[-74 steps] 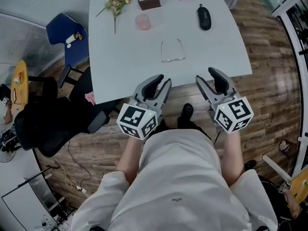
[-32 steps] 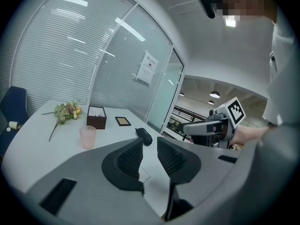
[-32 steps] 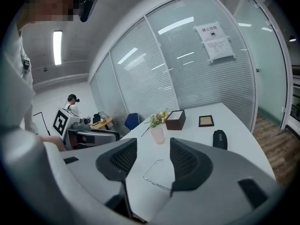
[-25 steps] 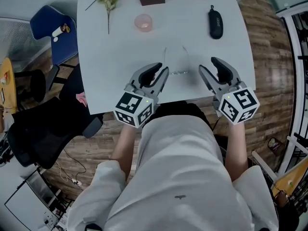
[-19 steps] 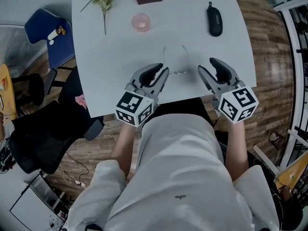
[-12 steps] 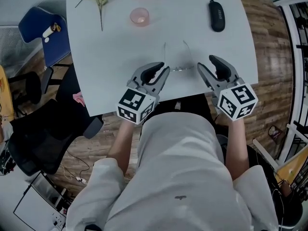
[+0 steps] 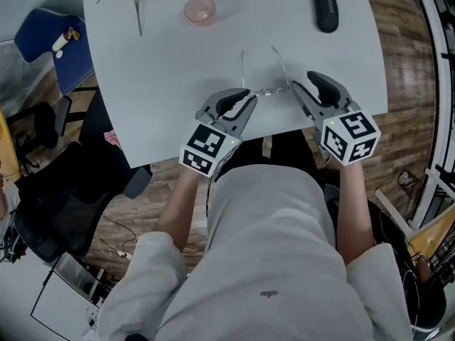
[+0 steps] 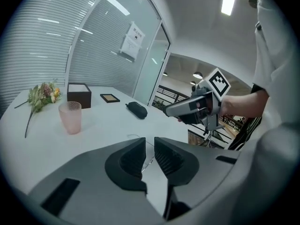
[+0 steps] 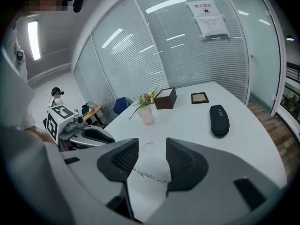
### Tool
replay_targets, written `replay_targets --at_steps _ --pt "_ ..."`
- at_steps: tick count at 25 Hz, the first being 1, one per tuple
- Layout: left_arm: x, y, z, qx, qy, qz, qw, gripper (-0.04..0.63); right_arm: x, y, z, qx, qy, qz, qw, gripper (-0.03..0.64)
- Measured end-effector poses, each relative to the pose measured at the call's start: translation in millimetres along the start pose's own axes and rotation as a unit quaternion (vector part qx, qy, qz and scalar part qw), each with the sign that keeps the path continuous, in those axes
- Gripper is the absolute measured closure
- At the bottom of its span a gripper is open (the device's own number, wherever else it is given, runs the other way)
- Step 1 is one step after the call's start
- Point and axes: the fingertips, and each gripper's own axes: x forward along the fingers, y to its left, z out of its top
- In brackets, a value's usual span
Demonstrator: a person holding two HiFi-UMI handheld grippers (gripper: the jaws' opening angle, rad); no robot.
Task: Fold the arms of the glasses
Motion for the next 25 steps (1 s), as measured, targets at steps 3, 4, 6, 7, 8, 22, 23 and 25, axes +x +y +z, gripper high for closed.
replay_targets --at_steps 3,4,6,7,8,22,23,25 --pt "7.3 -2.0 -10.4 0.013 0.018 -0.009 0.9997 0.526 5.9 -4.1 -7.1 0.003 0.009 -0.002 1.0 0.433" --pt "9.8 -2.5 -13.1 0.019 0.023 -0.011 0.9995 0.526 7.6 -5.5 -9.7 0.004 0.013 -0.002 1.0 0.434" --pt "15.3 -3.9 -18.3 0.029 0.032 -0.015 0.999 0.526 10.7 -9.0 -16.3 0.006 0.02 -0.002 1.0 0.434" --pt "17.9 -4.4 -20.9 0.036 0.037 -0.017 0.9986 0.526 12.3 -10.8 -19.8 0.007 0.024 -0.003 1.0 0.439" --pt "20.3 -4.8 -23.4 0.044 0.042 -0.019 0.998 0.526 14.0 -12.6 -22.8 0.008 0.027 -0.003 1.0 0.44" --pt "42.7 -3.6 -57.7 0.158 0.114 -0.016 0.9807 0.526 32.8 -30.4 -53.6 0.021 0.054 0.0 0.998 0.467" --pt "43.7 -3.2 -59.6 0.167 0.119 -0.016 0.9786 0.526 34.6 -31.2 -55.1 0.021 0.056 0.001 0.998 0.469" --pt "45.5 -3.1 -64.0 0.185 0.129 -0.017 0.9742 0.526 37.8 -32.5 -57.7 0.02 0.06 0.003 0.998 0.472"
